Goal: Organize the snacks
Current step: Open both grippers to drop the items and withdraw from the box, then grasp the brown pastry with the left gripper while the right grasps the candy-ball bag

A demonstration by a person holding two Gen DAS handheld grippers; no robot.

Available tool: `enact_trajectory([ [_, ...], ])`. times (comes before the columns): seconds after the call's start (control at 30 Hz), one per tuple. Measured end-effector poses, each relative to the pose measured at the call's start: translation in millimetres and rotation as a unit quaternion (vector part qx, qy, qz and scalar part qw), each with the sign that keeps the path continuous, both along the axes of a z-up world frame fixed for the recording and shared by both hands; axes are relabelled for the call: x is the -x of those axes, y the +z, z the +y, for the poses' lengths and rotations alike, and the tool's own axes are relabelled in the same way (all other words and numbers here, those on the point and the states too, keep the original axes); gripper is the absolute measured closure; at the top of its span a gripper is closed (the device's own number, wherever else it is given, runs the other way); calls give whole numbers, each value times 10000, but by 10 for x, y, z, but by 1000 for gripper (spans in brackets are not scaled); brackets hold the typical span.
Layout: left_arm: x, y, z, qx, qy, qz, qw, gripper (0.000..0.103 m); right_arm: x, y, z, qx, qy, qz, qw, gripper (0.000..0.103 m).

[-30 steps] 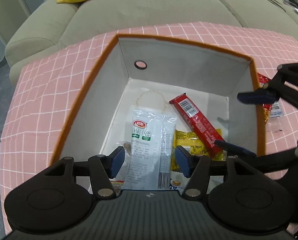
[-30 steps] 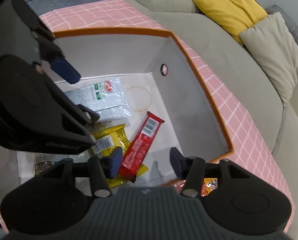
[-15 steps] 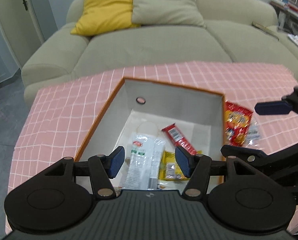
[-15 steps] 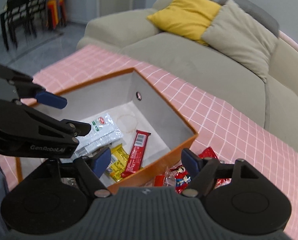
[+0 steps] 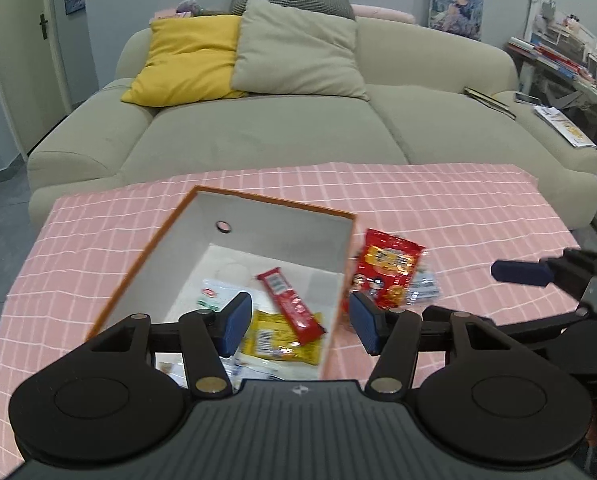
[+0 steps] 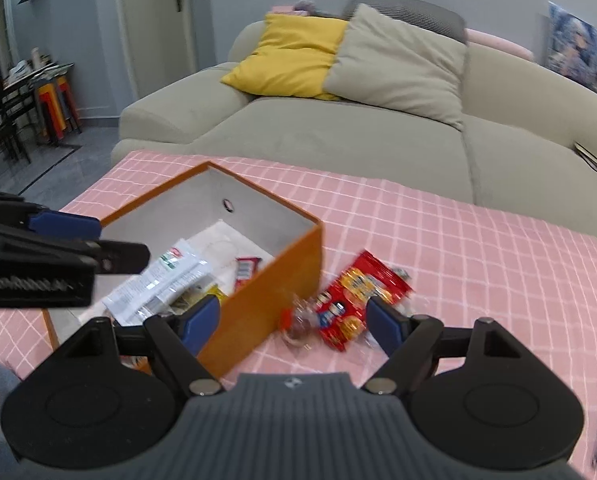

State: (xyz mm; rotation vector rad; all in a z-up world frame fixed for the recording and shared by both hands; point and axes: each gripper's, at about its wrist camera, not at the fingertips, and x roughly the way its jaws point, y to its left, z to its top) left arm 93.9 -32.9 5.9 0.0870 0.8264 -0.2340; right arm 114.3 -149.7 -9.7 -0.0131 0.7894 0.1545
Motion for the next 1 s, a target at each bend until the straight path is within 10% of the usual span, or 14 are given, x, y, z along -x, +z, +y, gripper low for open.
enact_trajectory([
  [0.53, 317, -444, -743, 411, -680, 323, 9963, 42, 634, -442, -758, -232, -864, 243, 9957, 27],
  [1.0, 91, -739, -995, 18, -296, 327, 9990, 41, 466, -814, -1000, -212, -917, 509, 9943, 38],
])
